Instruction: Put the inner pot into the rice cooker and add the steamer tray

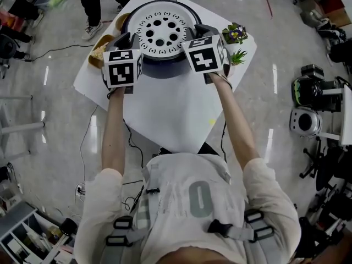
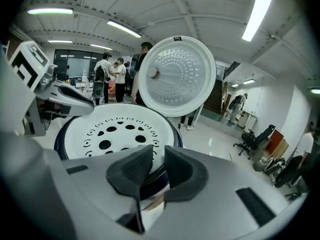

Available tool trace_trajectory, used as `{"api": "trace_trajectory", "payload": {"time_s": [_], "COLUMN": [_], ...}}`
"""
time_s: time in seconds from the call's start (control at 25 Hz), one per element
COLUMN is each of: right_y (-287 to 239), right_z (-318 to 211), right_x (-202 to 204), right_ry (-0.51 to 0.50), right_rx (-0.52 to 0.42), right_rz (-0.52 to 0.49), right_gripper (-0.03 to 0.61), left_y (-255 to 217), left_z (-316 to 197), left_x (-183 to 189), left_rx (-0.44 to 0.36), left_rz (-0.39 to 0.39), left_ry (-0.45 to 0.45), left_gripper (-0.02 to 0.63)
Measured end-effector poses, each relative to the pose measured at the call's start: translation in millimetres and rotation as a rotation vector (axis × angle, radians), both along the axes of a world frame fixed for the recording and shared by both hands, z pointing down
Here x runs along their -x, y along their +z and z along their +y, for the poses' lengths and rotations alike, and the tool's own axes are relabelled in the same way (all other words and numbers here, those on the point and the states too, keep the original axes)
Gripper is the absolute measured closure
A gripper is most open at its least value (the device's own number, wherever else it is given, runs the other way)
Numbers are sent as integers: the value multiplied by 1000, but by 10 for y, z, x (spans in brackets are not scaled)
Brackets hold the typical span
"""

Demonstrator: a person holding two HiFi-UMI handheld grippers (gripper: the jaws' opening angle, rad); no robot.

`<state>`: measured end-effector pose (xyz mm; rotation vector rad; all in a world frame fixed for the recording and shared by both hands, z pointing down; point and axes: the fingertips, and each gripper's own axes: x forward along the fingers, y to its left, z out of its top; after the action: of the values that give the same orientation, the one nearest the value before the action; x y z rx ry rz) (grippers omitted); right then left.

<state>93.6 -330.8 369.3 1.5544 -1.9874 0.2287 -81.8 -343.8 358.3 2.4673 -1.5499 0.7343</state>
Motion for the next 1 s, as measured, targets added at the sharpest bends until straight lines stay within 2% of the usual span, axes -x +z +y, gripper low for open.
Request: {"api": "trace_trajectory", "payload": {"time_s": [0.32,0.48,0.64,0.76,0.84,1.0], "right_y": [18,-169,-621,-1065,-1360,-1784], "right_z": [-6,-18,40,138,231,568], "right_x": [-13,66,122,165,191,222], "right_ry": [-3,-33,-43,-59,-64,-74], "right_rx": [-2,-45,-141,-258,-352,-503], "right_rz": [7,-48,-94,-114,-129,-159], "right_gripper": [494,477,474,478,514,569], "left_y": [3,-201,-677,-1094,-1346,-1769], "left_z": [-1,-14,27,134,221,558], "left_x": [-33,-77,-142,-198,-211,-254], "left_rx": [-4,-42,-139,-231,-299,-425], "left_rz": [-4,23,73,118,125,182], "left_ry": [10,23,37,50,42,44], "left_gripper": [540,540,540,553,583,592]}}
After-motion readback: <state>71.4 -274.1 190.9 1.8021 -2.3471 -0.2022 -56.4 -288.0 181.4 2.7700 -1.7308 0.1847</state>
